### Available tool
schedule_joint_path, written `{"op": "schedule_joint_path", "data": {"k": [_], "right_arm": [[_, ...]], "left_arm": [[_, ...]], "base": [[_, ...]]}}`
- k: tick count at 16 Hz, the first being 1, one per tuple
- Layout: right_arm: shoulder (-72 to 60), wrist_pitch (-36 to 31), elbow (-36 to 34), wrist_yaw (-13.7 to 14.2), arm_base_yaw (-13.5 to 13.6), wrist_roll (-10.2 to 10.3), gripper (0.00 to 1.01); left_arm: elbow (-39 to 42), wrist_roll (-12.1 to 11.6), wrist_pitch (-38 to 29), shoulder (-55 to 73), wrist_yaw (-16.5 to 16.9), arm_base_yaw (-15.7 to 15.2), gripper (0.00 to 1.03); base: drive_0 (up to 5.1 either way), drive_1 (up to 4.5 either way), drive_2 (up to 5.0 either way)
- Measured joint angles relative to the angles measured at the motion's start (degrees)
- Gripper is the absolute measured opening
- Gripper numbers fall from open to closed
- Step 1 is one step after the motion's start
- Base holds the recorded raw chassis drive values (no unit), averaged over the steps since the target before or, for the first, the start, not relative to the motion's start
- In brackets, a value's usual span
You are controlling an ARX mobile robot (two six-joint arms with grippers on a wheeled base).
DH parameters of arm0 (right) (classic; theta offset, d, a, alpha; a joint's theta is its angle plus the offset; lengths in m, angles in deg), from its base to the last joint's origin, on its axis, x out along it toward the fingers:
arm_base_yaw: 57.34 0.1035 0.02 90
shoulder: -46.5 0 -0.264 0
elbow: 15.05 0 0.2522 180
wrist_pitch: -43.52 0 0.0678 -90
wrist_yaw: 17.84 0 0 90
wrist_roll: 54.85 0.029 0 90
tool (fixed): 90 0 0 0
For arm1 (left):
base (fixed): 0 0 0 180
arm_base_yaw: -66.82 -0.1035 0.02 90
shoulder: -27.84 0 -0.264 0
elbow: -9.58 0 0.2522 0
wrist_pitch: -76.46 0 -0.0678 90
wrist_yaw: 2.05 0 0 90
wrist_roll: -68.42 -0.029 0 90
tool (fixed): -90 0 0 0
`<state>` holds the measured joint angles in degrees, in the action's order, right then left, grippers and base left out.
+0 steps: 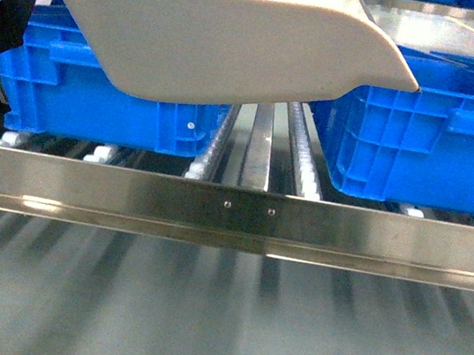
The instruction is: Place part in tray to right shelf
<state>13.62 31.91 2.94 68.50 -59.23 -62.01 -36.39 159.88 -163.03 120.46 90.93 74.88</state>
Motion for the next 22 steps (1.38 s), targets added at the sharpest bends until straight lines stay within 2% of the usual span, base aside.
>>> {"op": "schedule_joint_path", "data": {"k": [2,22], "right_arm": [[0.00,-0.02,0.00,0.00,0.00,0.00,0.98],[0.00,0.02,0.00,0.13,0.00,0.02,0.98]], "left_arm": [[0.00,0.02,-0.15,0.00,0.02,-0.02,0.15],[0.00,0.00,-0.04,0.04,-0.02,-0.07,0.15]], "base": [[1.4,3.01,-4.4],[0.0,0.00,0.0]]}}
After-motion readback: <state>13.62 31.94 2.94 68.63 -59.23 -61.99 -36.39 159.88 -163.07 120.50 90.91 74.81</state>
